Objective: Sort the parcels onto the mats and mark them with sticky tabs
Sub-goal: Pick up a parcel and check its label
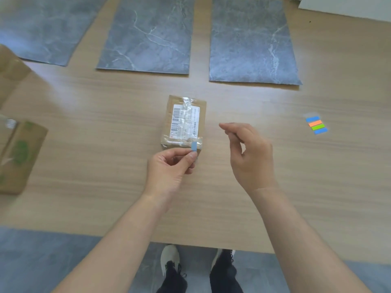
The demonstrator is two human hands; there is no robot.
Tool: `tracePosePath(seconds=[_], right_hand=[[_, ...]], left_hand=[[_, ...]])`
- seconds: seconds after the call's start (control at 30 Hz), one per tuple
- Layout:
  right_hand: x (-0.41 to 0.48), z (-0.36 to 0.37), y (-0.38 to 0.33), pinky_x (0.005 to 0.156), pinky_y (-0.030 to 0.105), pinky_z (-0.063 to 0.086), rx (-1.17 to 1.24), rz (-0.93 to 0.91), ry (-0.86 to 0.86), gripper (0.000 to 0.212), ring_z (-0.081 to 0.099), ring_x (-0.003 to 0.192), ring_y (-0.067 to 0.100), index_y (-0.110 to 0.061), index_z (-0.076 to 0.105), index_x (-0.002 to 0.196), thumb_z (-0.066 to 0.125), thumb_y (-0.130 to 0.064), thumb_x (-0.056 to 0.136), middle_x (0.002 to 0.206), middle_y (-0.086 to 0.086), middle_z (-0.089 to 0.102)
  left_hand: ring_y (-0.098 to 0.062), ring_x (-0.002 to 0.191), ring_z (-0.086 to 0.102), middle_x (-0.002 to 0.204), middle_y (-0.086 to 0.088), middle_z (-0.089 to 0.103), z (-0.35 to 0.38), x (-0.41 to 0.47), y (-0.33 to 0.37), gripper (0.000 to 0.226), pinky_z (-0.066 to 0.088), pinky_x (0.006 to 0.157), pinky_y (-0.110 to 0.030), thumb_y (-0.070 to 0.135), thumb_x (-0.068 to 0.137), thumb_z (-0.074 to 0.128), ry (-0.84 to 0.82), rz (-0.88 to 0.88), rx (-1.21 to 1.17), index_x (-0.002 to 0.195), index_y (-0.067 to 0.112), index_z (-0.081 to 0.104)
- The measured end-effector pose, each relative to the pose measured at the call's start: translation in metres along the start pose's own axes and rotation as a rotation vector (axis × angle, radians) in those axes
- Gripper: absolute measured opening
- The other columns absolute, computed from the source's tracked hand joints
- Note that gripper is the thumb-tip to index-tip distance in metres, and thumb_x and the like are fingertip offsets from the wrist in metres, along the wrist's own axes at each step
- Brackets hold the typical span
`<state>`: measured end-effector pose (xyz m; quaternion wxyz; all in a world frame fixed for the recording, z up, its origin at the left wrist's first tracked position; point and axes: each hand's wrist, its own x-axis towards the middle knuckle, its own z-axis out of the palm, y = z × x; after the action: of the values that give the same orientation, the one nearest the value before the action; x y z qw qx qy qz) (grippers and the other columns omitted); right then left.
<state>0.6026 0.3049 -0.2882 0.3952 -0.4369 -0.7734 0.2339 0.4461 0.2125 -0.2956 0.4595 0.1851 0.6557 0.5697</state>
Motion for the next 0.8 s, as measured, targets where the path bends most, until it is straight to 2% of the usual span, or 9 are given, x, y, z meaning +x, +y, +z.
tracePosePath(seconds=[0.17, 0.3, 0.37, 0.53, 0.8], right_hand=[[-0.002, 0.041, -0.006, 0.101, 0.017, 0.047, -0.041, -0.066, -0.137, 0.054, 0.067, 0.116, 0.016, -0.007, 0.075, 0.117, 0.044, 0.017, 0.080, 0.124, 0.004, 0.071], [-0.008, 0.056, 0.001, 0.098, 0.018, 0.049, -0.043, -0.115, -0.251, 0.048, 0.066, 0.118, 0.018, -0.009, 0.076, 0.116, 0.048, 0.004, 0.079, 0.129, 0.002, 0.070], [-0.010, 0.059, 0.006, 0.101, 0.027, 0.051, -0.051, -0.123, -0.286, 0.043, 0.065, 0.119, 0.018, -0.010, 0.076, 0.115, 0.056, 0.001, 0.080, 0.128, 0.000, 0.070], [-0.015, 0.065, 0.014, 0.100, 0.033, 0.052, -0.035, -0.120, -0.253, 0.029, 0.066, 0.116, 0.015, -0.011, 0.077, 0.112, 0.076, -0.010, 0.083, 0.126, -0.002, 0.070], [-0.015, 0.082, 0.020, 0.086, 0.036, 0.054, -0.076, -0.117, -0.127, 0.015, 0.067, 0.105, 0.022, -0.011, 0.077, 0.092, 0.085, -0.016, 0.080, 0.112, -0.001, 0.073]], left_hand=[[-0.017, 0.062, 0.059, 0.067, -0.006, 0.070, -0.023, 0.019, -0.028, 0.007, 0.056, 0.064, -0.031, 0.007, 0.081, 0.081, 0.013, -0.005, 0.021, 0.087, 0.007, 0.077], [-0.021, 0.061, 0.053, 0.066, -0.012, 0.064, -0.023, 0.034, -0.046, 0.004, 0.049, 0.066, -0.035, 0.009, 0.082, 0.081, -0.034, 0.025, 0.032, 0.083, 0.006, 0.078], [-0.021, 0.062, 0.051, 0.065, -0.014, 0.061, -0.021, 0.040, -0.051, 0.006, 0.047, 0.066, -0.035, 0.010, 0.083, 0.080, -0.055, 0.038, 0.048, 0.082, 0.005, 0.078], [-0.019, 0.060, 0.050, 0.061, -0.011, 0.059, -0.022, 0.048, -0.054, 0.005, 0.046, 0.066, -0.034, 0.011, 0.084, 0.079, -0.056, 0.058, 0.068, 0.080, 0.008, 0.079], [-0.020, 0.059, 0.051, 0.063, -0.011, 0.060, -0.024, 0.055, -0.054, 0.005, 0.047, 0.065, -0.035, 0.012, 0.083, 0.081, -0.064, 0.024, 0.060, 0.079, 0.009, 0.079]])
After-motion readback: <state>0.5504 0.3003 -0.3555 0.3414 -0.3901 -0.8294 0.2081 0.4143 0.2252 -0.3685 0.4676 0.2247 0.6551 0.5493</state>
